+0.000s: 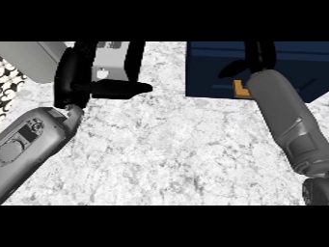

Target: Pick up the can, place it into the drawer and close the drawer

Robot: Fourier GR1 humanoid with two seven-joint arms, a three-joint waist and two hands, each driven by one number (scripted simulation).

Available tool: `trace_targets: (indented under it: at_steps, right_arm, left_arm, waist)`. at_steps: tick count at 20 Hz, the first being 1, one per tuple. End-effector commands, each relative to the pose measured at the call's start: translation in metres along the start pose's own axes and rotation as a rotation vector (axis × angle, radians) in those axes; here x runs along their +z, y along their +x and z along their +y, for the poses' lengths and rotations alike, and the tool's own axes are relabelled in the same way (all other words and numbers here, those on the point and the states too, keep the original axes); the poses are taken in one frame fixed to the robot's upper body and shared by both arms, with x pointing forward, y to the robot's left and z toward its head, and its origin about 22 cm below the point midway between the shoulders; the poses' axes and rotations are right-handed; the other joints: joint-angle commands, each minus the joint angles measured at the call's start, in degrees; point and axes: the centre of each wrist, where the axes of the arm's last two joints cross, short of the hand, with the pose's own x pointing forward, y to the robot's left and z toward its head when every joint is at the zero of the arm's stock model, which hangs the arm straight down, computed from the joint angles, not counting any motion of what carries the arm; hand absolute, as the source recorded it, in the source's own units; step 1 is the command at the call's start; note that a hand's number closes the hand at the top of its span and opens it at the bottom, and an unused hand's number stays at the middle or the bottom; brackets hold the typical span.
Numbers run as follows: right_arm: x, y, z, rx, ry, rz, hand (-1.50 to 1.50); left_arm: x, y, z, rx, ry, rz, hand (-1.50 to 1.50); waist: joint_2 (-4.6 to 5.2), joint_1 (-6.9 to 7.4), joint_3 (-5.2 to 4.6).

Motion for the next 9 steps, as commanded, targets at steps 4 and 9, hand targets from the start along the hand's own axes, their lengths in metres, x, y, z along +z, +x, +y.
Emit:
trace_targets:
  at_steps: [4,9]
  right_arm:
    - [-0.026,0.052,0.002,-0.423,-0.083,0.093,-1.50]
    - [-0.024,0.045,0.001,-0.461,-0.088,0.103,-1.50]
  left_arm:
    - [-0.005,-0.003,0.014,-0.002,0.035,0.012,-1.50]
    - [0.007,-0.016,0.024,0.001,0.039,0.017,-1.50]
  waist:
    - [-0.73,-0.45,-0.23]
    - [-0.87,-0.76,-0.33]
